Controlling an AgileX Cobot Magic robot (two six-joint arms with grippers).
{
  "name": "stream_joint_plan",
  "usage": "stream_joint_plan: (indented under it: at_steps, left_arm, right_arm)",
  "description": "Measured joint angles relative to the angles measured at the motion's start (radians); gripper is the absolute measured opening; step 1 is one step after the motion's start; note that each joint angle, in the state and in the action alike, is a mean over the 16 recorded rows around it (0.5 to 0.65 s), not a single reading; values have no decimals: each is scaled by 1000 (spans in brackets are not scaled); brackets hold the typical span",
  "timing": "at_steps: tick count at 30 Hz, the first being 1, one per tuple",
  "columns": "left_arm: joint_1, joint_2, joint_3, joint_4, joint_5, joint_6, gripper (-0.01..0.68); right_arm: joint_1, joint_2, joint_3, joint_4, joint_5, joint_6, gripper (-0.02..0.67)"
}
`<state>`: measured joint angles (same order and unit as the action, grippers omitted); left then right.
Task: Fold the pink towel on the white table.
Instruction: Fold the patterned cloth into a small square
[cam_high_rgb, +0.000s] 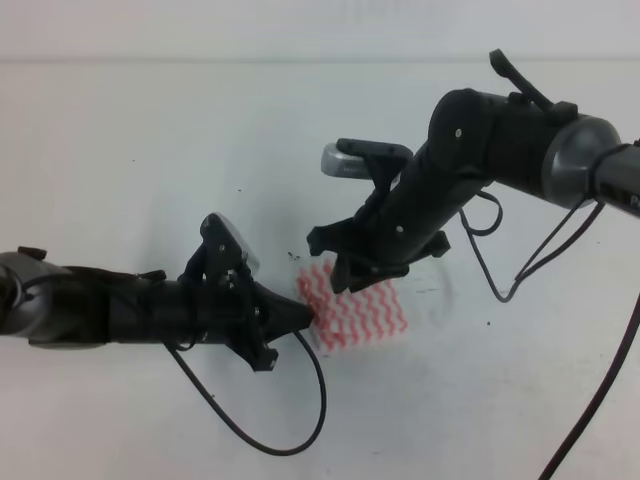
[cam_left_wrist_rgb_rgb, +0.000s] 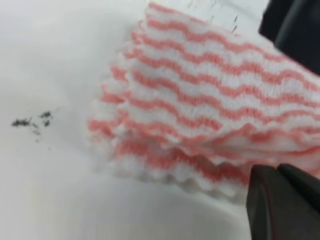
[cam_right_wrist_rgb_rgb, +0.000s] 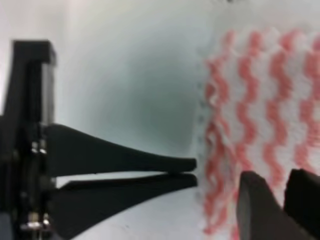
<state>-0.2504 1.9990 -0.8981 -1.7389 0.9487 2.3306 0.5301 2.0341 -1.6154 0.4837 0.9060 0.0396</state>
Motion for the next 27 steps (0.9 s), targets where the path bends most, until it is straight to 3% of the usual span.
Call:
stream_joint_plan:
  at_steps: [14, 27]
  left_arm:
    - [0, -10, 0, 2, -80, -35, -3]
    - [0, -9, -1, -2, -92, -32, -3]
  right_arm:
    - [18, 31, -5, -43, 20, 12, 6]
    - [41, 69, -4, -29, 70, 5, -12]
